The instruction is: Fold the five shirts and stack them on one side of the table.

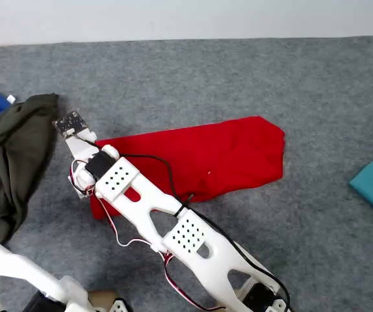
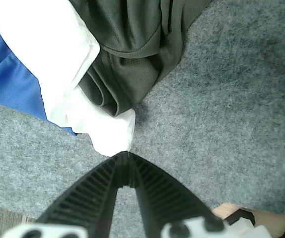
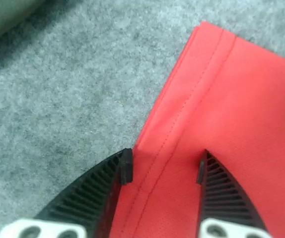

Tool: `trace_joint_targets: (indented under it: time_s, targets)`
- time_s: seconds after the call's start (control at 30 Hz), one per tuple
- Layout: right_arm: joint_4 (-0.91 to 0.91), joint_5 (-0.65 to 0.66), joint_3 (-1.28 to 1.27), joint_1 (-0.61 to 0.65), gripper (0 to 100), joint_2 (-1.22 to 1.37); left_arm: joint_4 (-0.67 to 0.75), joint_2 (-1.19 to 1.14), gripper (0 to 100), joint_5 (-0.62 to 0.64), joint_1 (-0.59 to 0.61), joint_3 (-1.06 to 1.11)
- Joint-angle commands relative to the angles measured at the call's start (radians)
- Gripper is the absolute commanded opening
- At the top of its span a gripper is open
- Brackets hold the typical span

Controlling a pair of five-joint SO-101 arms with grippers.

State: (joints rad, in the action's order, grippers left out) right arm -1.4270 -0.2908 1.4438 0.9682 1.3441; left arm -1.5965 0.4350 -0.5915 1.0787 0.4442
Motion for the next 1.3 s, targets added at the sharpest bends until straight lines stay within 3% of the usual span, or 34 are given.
trace_joint_targets:
  time_s: [0.0, 0.07, 0.27, 0.37, 0.77, 1.13, 1.27]
  targets:
    - [0.010, 0.029, 0.014, 0.007, 21.9, 0.005, 0.014, 0.038, 0, -0.006, -0.002, -0.002]
    - [0.005, 0.034, 0.012, 0.007, 21.1, 0.005, 0.014, 0.038, 0, -0.006, -0.002, -0.002]
    - [0.012, 0.058, 0.012, 0.004, 4.3, 0.005, 0.014, 0.038, 0, -0.006, -0.002, -0.002]
    - [0.012, 0.071, 0.012, 0.001, 0.9, 0.005, 0.014, 0.038, 0, -0.006, -0.002, -0.002]
    - [-0.036, 0.071, 0.068, -0.059, 0.9, -0.018, 0.009, 0.038, 0, -0.009, -0.002, -0.004]
    - [-0.360, 0.072, 0.236, -0.099, 0.9, -0.139, 0.012, 0.038, 0, -0.009, -0.003, -0.004]
    - [-0.363, 0.077, 0.236, -0.171, 0.9, -0.202, 0.014, 0.038, 0, -0.009, -0.003, -0.004]
